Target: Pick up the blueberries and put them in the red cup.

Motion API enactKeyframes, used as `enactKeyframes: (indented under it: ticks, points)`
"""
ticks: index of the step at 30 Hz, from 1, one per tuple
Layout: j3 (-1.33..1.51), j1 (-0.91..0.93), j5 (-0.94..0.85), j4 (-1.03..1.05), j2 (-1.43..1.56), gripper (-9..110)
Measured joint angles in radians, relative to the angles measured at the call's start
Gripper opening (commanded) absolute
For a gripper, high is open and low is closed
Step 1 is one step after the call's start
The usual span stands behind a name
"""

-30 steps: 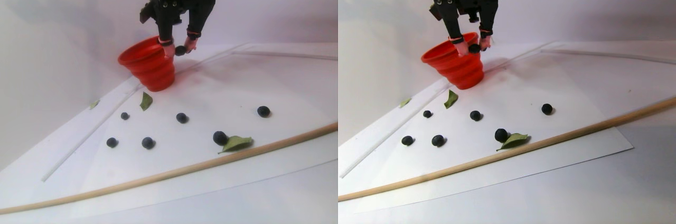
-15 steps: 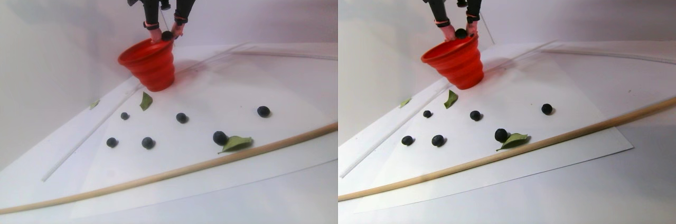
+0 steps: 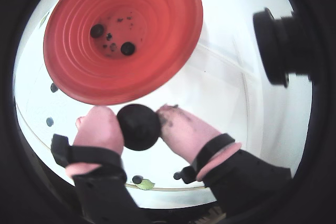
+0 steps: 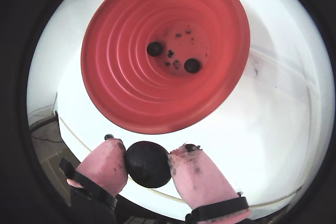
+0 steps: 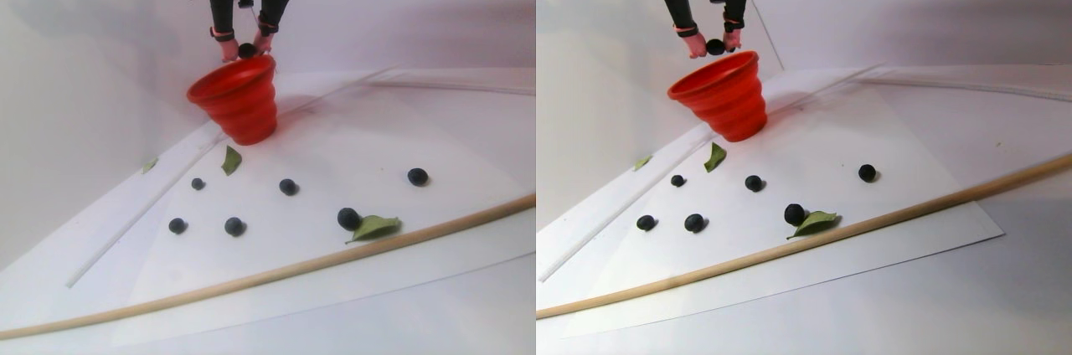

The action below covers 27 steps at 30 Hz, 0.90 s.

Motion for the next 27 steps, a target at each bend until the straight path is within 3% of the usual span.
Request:
enactKeyframes:
  ticks: [27]
  points:
    - [-0.034,-0.037,-0.037,-0.232,-0.183,19]
